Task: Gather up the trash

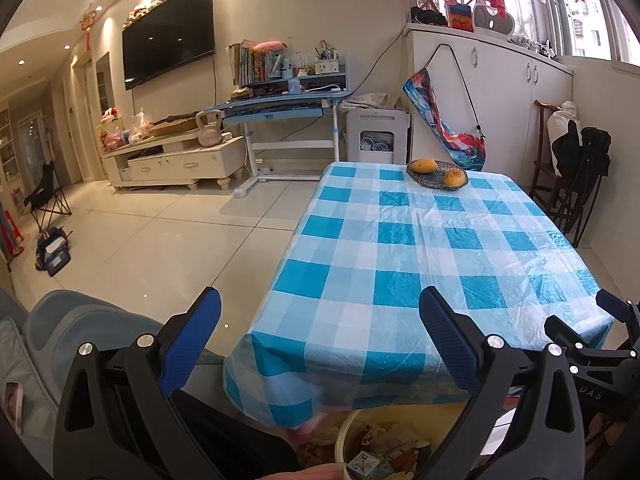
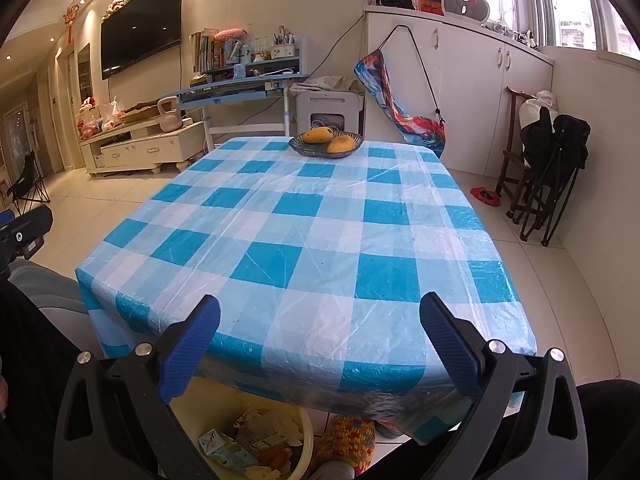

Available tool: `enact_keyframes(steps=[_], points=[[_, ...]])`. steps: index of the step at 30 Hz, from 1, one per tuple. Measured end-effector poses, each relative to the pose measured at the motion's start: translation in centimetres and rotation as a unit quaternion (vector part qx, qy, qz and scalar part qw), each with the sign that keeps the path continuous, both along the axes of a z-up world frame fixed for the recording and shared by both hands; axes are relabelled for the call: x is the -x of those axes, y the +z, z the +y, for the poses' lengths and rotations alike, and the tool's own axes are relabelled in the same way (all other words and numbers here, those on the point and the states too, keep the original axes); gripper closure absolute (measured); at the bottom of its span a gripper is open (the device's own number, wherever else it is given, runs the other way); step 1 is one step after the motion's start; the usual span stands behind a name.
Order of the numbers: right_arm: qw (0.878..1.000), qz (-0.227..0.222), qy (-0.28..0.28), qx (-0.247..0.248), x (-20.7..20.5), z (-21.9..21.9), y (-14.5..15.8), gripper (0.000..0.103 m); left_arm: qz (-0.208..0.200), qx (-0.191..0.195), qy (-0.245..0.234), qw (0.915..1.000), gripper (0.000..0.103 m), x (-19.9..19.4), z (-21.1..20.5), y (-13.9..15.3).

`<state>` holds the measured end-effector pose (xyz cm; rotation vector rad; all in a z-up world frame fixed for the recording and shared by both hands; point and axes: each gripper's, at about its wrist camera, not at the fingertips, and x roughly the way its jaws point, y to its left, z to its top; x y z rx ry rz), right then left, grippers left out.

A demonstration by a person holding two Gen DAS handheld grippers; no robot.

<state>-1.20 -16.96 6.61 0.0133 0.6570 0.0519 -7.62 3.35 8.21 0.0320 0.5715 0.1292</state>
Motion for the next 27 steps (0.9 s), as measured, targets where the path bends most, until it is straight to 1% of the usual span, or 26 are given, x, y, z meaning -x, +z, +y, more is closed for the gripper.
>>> enact_keyframes(steps=[11, 18, 24, 27], points=[[1.0, -0.009, 0.006, 0.007, 0.4, 0.2, 0.4, 0.007, 0.011, 0.004, 0.001, 0.9999, 0.007, -0.3, 0.0, -0.5], [1.0, -0.013, 0.005, 0.01, 0.5, 0.2, 0.5, 0.007, 0.012, 0.001, -0.001, 0.9999, 0.007, -0.3, -0.1, -0.6], [0.999, -0.033, 0.007, 0.016, 1.0, 0.3, 1.1, 0.007, 0.012, -0.007, -0.004, 0.9999, 0.007, -0.2, -0.4, -0.6], [0.999, -0.03, 0.008, 0.018, 0.9, 0.4, 1.0, 0.007, 0.01, -0.005, -0.004, 0.9999, 0.007, -0.1, -0.4, -0.5]])
